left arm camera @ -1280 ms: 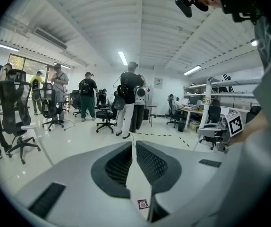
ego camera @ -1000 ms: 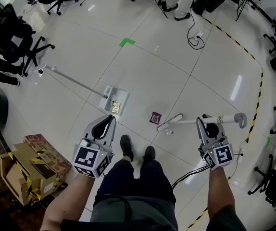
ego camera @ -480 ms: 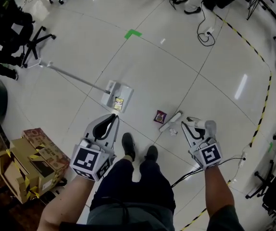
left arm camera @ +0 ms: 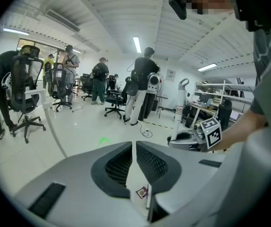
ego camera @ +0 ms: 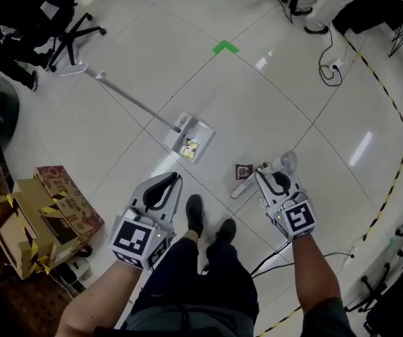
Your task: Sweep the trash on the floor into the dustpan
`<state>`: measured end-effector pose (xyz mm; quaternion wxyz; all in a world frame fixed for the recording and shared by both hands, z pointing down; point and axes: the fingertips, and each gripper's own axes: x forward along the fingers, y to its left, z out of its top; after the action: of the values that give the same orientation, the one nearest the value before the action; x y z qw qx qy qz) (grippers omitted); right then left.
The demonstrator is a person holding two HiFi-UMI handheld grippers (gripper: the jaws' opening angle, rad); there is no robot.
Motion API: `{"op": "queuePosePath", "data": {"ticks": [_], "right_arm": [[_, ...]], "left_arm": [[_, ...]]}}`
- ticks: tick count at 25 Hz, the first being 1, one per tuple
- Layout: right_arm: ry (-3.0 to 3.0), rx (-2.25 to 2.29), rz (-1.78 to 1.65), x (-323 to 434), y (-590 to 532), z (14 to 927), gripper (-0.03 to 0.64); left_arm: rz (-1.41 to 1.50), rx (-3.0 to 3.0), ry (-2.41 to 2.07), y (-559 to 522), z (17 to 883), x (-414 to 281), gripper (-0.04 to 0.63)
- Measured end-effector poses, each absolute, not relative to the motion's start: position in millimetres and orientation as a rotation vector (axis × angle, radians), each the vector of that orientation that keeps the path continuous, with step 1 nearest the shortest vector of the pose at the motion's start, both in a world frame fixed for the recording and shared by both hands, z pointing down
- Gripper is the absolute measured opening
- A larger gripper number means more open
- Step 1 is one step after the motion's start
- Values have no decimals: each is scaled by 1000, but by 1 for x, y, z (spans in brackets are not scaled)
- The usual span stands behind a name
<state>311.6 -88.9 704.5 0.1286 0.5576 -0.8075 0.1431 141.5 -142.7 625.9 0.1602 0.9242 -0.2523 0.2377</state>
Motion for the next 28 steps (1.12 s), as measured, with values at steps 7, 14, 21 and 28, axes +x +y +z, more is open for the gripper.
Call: {"op": "queuePosePath", "data": {"ticks": [7, 14, 21, 28], "right_arm": [[-2479, 1405, 352, 239, -171, 721, 104], [-2563, 1282, 305, 164, -239, 722, 104], [-2635, 1177, 246, 111, -301, 703, 104], [-2723, 1083, 144, 65, -346, 679, 104]], "left_arm": [[656, 2568, -835, -185, 637, 83, 26], [646, 2522, -908, -219, 644, 30, 26], [637, 2508, -984, -242, 632, -26, 26], [623, 2453, -1044, -257, 635, -59, 26]]}}
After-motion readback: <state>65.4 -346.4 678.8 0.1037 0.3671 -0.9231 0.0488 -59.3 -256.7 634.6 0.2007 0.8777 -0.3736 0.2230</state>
